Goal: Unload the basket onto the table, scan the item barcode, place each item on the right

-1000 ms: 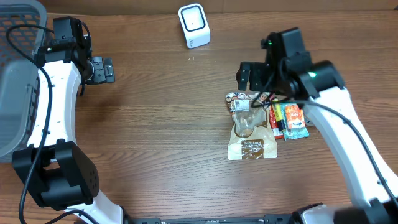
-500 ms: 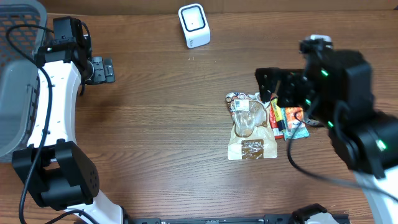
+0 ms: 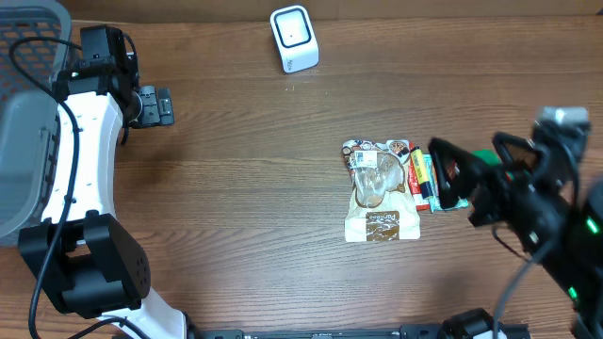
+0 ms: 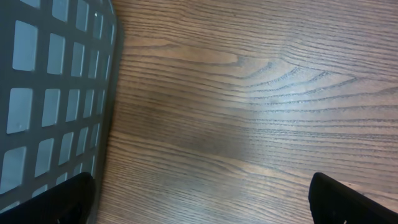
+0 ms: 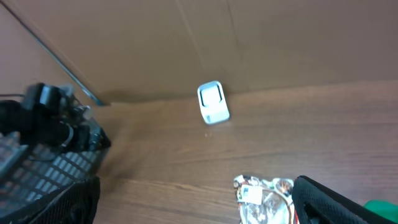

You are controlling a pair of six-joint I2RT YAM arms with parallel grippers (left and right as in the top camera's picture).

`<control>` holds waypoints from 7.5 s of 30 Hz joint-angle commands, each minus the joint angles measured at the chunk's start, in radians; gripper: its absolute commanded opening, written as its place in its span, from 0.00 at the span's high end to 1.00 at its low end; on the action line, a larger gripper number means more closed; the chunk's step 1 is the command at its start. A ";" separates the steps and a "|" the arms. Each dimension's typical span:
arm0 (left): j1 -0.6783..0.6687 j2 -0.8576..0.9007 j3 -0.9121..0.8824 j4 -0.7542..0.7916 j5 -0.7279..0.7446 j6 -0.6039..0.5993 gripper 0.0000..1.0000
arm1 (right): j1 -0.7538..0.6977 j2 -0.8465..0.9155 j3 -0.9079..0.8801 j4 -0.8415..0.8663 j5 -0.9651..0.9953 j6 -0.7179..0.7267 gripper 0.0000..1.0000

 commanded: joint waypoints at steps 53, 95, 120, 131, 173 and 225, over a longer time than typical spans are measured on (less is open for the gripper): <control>0.000 0.001 0.017 0.003 -0.006 0.018 0.00 | -0.074 -0.833 -1.103 0.954 -0.014 -0.249 0.00; 0.000 0.001 0.017 0.004 -0.006 0.018 0.00 | -0.178 -0.834 -1.505 0.977 0.037 -0.342 0.00; 0.000 0.001 0.017 0.003 -0.006 0.018 0.00 | -0.178 -0.834 -1.505 0.976 0.037 -0.342 0.00; 0.000 0.001 0.017 0.003 -0.006 0.018 0.00 | -0.178 -0.834 -1.505 0.976 0.037 -0.342 0.00; -0.296 -0.442 0.017 0.003 -0.006 0.018 0.00 | -0.178 -0.834 -1.505 0.976 0.037 -0.342 0.00; -0.161 -1.551 -1.206 1.119 0.235 -0.080 0.00 | -0.178 -0.834 -1.505 0.976 0.037 -0.342 0.00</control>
